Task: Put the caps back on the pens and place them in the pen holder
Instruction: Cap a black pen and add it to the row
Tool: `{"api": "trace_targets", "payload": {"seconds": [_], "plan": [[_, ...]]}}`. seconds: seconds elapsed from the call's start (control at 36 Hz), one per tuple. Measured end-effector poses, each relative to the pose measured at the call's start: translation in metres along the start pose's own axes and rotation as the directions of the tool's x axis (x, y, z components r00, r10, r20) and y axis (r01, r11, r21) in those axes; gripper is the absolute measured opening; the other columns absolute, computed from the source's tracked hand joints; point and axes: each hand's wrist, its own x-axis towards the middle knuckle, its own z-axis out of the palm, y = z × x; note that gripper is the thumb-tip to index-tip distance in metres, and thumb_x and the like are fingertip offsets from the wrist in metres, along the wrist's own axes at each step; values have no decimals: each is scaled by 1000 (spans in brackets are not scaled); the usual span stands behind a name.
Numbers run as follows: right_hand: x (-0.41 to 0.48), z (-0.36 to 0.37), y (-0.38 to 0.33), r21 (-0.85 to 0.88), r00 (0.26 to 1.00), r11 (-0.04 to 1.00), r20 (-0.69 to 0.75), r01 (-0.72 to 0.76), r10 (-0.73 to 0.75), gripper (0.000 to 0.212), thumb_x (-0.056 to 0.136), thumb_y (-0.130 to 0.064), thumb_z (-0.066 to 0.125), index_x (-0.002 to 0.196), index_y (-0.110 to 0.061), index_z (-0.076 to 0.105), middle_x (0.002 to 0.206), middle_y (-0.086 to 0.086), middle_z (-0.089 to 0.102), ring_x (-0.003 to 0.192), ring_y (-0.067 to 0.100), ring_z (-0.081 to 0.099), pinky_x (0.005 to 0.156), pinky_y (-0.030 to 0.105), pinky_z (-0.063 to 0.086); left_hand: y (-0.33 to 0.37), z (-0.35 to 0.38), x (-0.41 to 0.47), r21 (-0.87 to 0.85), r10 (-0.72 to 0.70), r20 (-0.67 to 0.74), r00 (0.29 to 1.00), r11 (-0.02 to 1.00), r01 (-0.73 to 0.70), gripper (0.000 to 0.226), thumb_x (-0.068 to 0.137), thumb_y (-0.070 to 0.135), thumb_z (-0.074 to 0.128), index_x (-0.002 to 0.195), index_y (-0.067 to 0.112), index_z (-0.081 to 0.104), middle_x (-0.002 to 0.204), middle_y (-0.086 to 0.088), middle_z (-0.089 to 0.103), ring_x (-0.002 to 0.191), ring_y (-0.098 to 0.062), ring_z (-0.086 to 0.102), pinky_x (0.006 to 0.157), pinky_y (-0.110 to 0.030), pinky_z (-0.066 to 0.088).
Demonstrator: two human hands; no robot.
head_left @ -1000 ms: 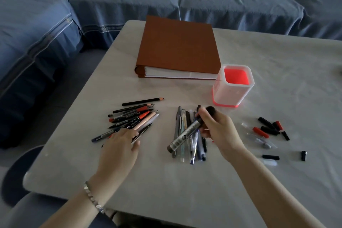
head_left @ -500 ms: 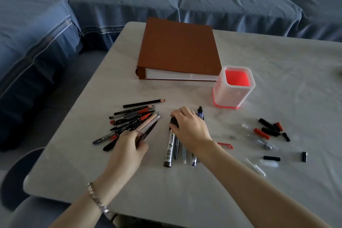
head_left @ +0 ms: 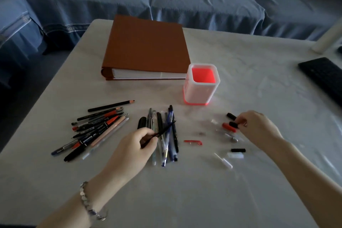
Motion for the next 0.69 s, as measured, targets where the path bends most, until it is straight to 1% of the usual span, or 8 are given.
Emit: {"api": "trace_targets", "payload": {"seconds": [0.11,0.25,0.33,0.42,0.5,0.56,0.64,0.69], "plan": [[-8,-3,16,-21,994,999,103,34,-31,14,81,-20,57,76,-32,58,89,-3,54,91,23,57,72,28,41,3,4,0,15,4,-6,1000,1000,-4,13,87,19,55,79,25,63,56,5,57,54,-10,53,46,-16,38],[-23,2,22,28,943,991,304,131,-133,23,77,-30,66,67,-42,49,79,-16,52,82,12,55,75,29,48,3,5,-2,22,-19,5,1000,1000,19,13,87,21,55,79,28,62,58,-7,58,48,-9,46,48,-29,40],[-30,4,23,36,949,984,260,174,-178,20,81,-28,61,70,-42,51,82,-18,51,86,12,56,76,27,47,4,6,-3,30,-29,21,999,999,29,13,87,20,56,79,28,62,57,-6,57,45,-7,43,48,-28,38],[-36,4,19,-33,947,975,248,218,-203,14,84,-24,53,90,-32,62,97,-12,56,92,12,56,74,24,46,5,7,-3,34,-28,25,999,999,27,14,87,20,56,80,29,62,53,1,56,44,-8,45,48,-26,38],[-39,4,18,-21,927,964,283,264,-247,14,82,-20,52,87,-32,57,99,-10,55,90,10,53,63,16,40,8,7,-4,26,-30,37,999,999,29,15,88,19,55,79,29,61,59,7,62,52,-15,55,51,-26,42],[-39,3,18,-25,919,959,294,282,-262,15,83,-18,52,91,-29,58,95,-11,52,86,7,49,57,13,35,11,8,-5,21,-28,44,999,999,28,16,88,17,55,79,28,61,62,9,62,53,-12,58,52,-25,43],[-37,4,18,-25,925,959,273,282,-265,16,82,-16,53,92,-27,58,91,-13,50,84,8,49,59,13,37,12,7,-5,27,-27,42,999,999,26,16,88,17,55,78,27,62,66,0,63,54,-15,58,55,-31,46],[-37,6,17,-45,937,962,247,268,-249,11,79,-18,55,85,-27,55,90,-12,55,85,13,54,66,20,44,13,6,-6,24,-27,40,999,999,27,16,88,17,55,77,27,62,65,-7,63,55,-16,59,57,-33,47]]}}
